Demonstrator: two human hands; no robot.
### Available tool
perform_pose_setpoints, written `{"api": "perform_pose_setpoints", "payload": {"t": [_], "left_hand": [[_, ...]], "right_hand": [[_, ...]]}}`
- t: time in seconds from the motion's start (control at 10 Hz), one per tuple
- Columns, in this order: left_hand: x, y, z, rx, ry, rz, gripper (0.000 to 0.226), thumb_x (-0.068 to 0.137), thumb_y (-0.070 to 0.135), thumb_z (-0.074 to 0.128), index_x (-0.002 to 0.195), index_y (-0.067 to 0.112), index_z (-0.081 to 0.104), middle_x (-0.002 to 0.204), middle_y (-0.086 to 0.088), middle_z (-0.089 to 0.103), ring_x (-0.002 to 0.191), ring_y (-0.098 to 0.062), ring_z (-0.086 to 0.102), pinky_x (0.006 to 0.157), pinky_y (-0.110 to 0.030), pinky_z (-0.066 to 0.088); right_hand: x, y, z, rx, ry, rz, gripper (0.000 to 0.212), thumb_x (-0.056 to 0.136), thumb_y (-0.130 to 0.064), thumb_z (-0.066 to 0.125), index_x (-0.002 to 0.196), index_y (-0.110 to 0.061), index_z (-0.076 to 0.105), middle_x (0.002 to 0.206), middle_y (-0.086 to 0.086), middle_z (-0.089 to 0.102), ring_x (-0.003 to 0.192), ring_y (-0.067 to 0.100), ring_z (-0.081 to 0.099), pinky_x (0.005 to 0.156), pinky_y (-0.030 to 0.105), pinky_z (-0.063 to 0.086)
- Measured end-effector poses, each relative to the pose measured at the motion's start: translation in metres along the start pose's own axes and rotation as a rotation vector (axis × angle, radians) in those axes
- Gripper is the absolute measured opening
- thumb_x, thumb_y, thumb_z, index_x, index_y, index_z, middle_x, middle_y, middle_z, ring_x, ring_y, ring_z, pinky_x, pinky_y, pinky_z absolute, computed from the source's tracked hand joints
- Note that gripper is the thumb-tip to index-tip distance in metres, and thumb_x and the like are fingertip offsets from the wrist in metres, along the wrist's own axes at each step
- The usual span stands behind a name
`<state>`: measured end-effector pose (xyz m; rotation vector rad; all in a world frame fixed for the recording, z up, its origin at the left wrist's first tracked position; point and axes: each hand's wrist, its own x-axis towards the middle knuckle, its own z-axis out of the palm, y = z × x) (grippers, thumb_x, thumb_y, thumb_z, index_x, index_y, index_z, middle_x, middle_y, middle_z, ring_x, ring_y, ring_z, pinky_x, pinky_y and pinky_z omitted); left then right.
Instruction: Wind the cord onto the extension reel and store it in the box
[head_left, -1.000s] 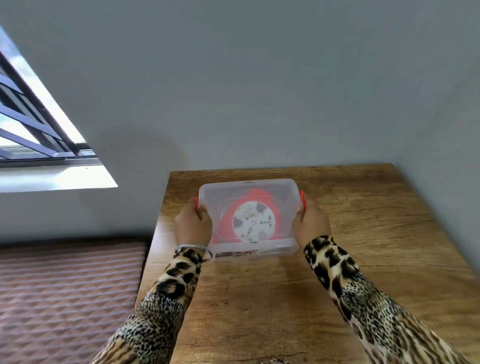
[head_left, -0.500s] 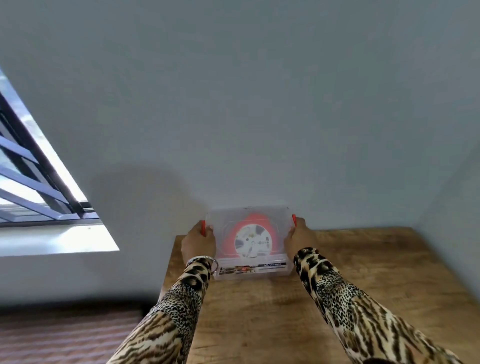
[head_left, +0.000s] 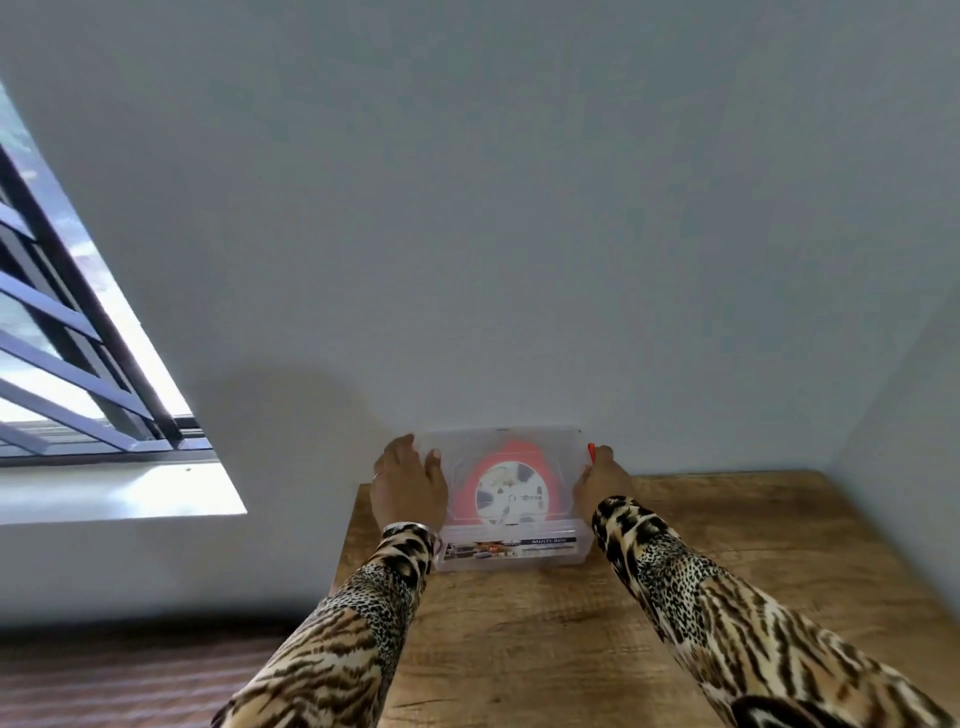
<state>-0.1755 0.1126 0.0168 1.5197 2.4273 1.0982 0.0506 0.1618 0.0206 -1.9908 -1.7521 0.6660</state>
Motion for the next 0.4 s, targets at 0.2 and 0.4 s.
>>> {"api": "perform_pose_setpoints", "payload": {"t": [0.2, 0.4], "left_hand": [[0.023, 0.059, -0.052, 0.27, 0.074, 0.515, 0.068, 0.098, 0.046, 0.029, 0.152, 0.01, 0.007, 0.162, -0.011, 0.0, 0.149, -0.029, -0.004, 0.12, -0.043, -0.005], [0.078, 0.187, -0.162, 0.384, 0.508, 0.79, 0.076, 0.095, 0.047, 0.035, 0.152, 0.008, 0.002, 0.161, -0.014, 0.0, 0.149, -0.032, -0.002, 0.118, -0.051, -0.003]], "right_hand": [[-0.008, -0.039, -0.067, -0.395, 0.197, -0.267, 0.073, 0.095, -0.039, 0.036, 0.148, -0.01, -0.004, 0.155, 0.019, -0.013, 0.144, 0.033, -0.004, 0.116, 0.045, 0.003], [-0.008, -0.125, -0.187, -0.555, 0.65, -0.576, 0.085, 0.091, -0.043, 0.038, 0.144, -0.014, -0.022, 0.146, 0.012, -0.038, 0.139, 0.029, -0.027, 0.111, 0.049, -0.017]]}}
